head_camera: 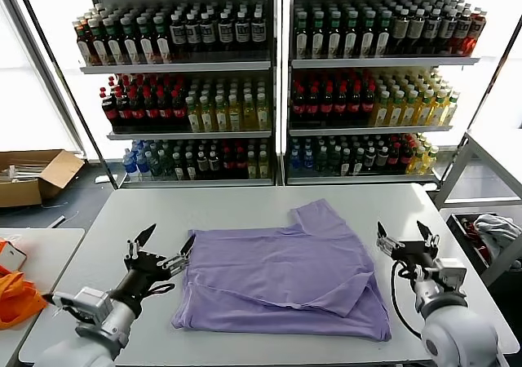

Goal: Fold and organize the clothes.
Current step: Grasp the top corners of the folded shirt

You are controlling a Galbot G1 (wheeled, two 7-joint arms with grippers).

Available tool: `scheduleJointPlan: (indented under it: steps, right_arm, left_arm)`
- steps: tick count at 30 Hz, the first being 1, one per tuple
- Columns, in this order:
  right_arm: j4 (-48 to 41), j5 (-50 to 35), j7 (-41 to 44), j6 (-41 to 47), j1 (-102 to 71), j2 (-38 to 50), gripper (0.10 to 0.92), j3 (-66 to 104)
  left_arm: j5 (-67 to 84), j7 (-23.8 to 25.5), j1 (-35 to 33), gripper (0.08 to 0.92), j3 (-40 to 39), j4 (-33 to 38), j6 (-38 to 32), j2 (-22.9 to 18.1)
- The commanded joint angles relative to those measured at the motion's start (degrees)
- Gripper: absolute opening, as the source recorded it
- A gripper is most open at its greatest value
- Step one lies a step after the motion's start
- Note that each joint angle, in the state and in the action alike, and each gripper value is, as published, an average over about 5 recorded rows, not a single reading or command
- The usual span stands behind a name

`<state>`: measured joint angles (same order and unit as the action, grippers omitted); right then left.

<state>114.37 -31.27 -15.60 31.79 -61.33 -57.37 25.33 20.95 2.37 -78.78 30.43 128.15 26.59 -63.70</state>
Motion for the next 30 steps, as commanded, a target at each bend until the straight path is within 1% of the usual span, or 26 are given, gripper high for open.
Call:
scheduleJointPlan:
  steps: [1, 4, 7, 10, 12, 19, 30]
  right_arm:
    - [-18.12, -4.39, 2.10, 1.44, 23.93, 4.26, 0.823, -14.26]
    - [-25.71, -2.77, 2.37, 1.36, 29.60, 0.03, 0.823, -18.88]
    - [-32.22, -1.77, 3.37, 1.32, 33.36, -2.77, 0.823, -21.55]
    - [-36.56, -1.67, 4.32, 1.31, 35.13, -5.08, 0.823, -22.38]
    - [-38.76, -1.43, 4.90, 1.30, 35.57, -6.41, 0.823, -22.35]
    - [-45.34, 1.16, 6.63, 1.20, 36.15, -11.05, 0.823, -21.36]
    - [-49.48, 3.78, 7.22, -0.19, 34.43, -15.01, 0.823, -20.17]
  left_arm:
    - [3.23, 1.01, 19.19, 0.823, -12.73, -18.20, 3.08, 4.39]
    - [5.55, -0.73, 24.55, 0.823, -15.48, -25.51, 4.54, 3.57]
    - [7.22, -1.68, 28.10, 0.823, -17.63, -31.22, 5.52, 3.51]
    - [9.56, -2.75, 30.30, 0.823, -18.82, -36.05, 6.21, 3.34]
    - [10.56, -3.29, 31.14, 0.823, -19.16, -38.05, 6.41, 3.12]
    - [9.87, -4.62, 32.88, 0.823, -19.82, -42.29, 6.49, 2.05]
    - [8.36, -4.77, 31.38, 0.823, -18.91, -42.69, 6.50, 1.90]
